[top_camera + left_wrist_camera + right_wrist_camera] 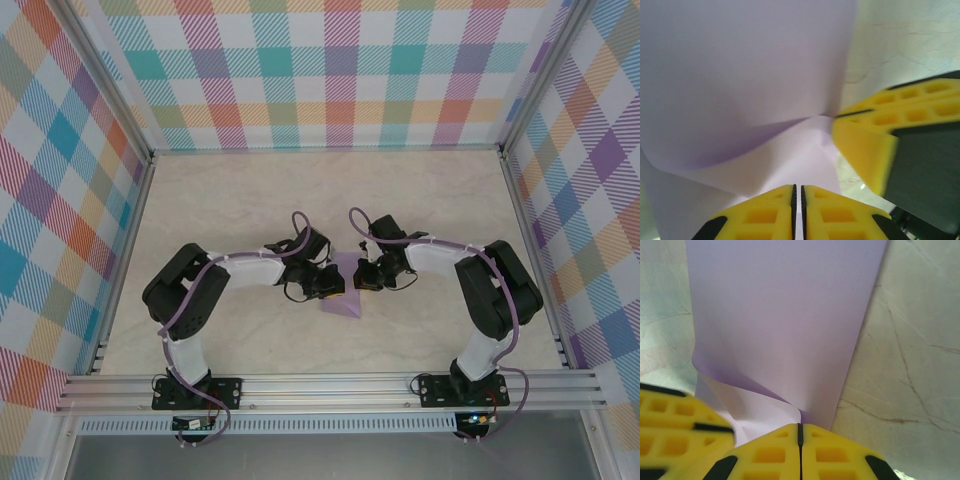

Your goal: Fold a paper plane with a square sheet of paper (pick it up from the middle)

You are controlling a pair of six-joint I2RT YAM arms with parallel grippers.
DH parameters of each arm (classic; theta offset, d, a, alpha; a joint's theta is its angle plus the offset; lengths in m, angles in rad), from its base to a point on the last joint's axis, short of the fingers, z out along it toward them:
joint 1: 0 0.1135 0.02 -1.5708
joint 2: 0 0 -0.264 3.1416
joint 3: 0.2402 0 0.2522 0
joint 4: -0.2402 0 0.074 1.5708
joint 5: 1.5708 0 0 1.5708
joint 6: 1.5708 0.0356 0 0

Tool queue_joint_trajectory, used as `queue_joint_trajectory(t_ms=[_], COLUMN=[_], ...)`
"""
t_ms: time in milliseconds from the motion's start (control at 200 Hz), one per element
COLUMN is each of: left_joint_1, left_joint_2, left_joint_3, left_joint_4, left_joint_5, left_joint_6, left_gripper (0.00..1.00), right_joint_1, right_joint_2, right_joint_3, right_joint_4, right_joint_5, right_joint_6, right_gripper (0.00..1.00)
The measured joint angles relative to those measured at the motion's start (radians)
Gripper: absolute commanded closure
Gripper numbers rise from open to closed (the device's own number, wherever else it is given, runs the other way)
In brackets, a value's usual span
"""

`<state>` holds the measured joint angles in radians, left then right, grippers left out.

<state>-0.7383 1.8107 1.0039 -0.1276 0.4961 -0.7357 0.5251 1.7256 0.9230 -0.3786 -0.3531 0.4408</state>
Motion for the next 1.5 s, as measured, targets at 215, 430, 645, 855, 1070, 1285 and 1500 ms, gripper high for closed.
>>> queue_joint_trajectory(t_ms=[215,430,645,855,1070,1285,1500], left_joint_1=[0.0,0.0,0.0,0.0,0.0,0.0,0.0], left_joint_2=[-0.046,-0.044,-0.092,-0.203,-0.243,-0.243,-0.24], left_joint_3=[0.0,-0.003,-0.066,-0.125,-0.159,-0.164,-0.164], left_joint_4=[0.026,0.023,-0.006,-0.029,-0.03,-0.027,0.014], left_joint_5=[0.004,-0.01,-0.1,-0.195,-0.249,-0.252,-0.198], left_joint_6=[0.0,0.0,-0.001,-0.008,-0.012,-0.012,-0.012], left_gripper=[0.86,0.89,0.91,0.91,0.91,0.91,0.91], right_joint_1=[0.0,0.0,0.0,0.006,0.03,0.033,0.033], right_joint_2=[-0.001,-0.042,-0.115,-0.107,-0.053,0.0,0.0], right_joint_3=[-0.006,-0.02,-0.026,-0.058,-0.061,-0.047,-0.035], right_joint_4=[0.003,0.003,0.048,0.103,0.127,0.089,0.06], right_joint_5=[-0.008,-0.041,-0.167,-0.273,-0.333,-0.23,-0.115], right_joint_6=[0.001,0.012,0.019,0.023,0.022,0.023,0.022], right_gripper=[0.95,0.95,0.95,0.94,0.94,0.95,0.95])
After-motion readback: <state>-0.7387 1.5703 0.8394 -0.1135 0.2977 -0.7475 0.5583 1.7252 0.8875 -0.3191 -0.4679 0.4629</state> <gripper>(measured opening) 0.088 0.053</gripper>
